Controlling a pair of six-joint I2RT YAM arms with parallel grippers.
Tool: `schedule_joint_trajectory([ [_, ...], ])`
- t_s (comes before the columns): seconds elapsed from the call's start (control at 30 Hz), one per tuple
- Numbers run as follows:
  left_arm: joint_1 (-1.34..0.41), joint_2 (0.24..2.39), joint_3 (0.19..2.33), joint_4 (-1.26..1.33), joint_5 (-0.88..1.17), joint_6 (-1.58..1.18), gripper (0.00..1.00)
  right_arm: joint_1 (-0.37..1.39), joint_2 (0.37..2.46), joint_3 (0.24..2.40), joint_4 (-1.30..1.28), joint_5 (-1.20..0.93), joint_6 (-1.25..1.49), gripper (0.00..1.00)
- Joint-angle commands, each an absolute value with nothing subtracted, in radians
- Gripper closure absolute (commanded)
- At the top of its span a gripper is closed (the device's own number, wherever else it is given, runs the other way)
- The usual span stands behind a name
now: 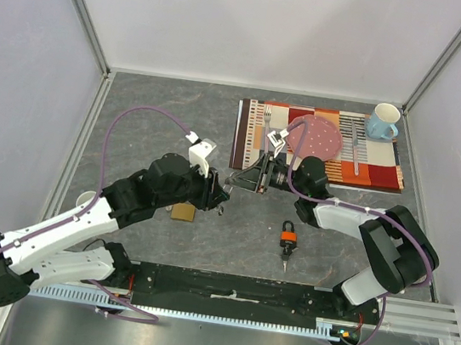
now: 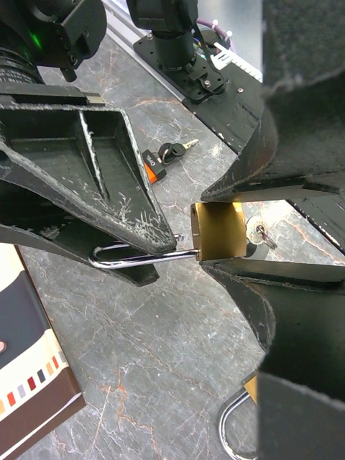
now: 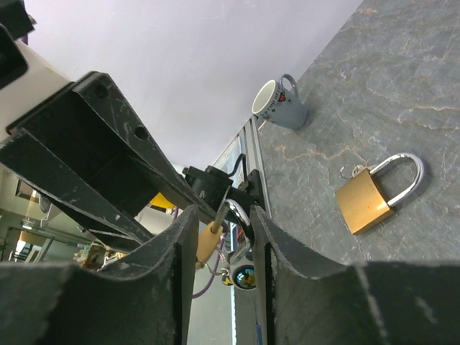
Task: Lock with the key
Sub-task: Lock the lock.
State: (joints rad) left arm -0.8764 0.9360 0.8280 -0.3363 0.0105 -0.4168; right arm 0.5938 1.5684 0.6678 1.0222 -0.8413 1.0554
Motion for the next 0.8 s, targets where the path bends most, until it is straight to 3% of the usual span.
schedule_joint_trajectory([
  [0.0,-0.874,0.911,0.853,-0.272,0.029,-0.397,0.98,0.597,1.563,0.655,1.039,-0.845,1.025,0.62],
  [0.13,-0.874,0.920,0.844,-0.259,0.046,-0.400,0.98,0.597,1.569,0.650,1.061,-0.825,1.037,0.76],
  [0.3,-0.873,0.923,0.827,-0.245,0.060,-0.405,0.98,0.595,1.566,0.655,1.120,-0.824,1.075,0.83],
  [0.33,-0.873,0.925,0.825,-0.244,0.057,-0.405,0.98,0.597,1.562,0.658,1.120,-0.822,1.075,0.90],
  [0.43,-0.873,0.927,0.821,-0.242,0.055,-0.407,0.98,0.595,1.549,0.657,1.112,-0.821,1.069,0.99],
  [0.6,-0.873,0.923,0.816,-0.242,0.045,-0.408,0.98,0.597,1.526,0.647,1.074,-0.810,1.042,1.00],
  [0.7,-0.873,0.922,0.819,-0.244,0.037,-0.410,0.58,0.595,1.509,0.644,1.042,-0.801,1.022,1.00],
  [0.73,-0.873,0.923,0.819,-0.247,0.023,-0.416,0.24,0.595,1.502,0.646,1.028,-0.796,1.008,1.00],
  [0.77,-0.873,0.922,0.822,-0.252,0.017,-0.419,0.15,0.595,1.499,0.649,1.017,-0.793,1.000,1.00],
])
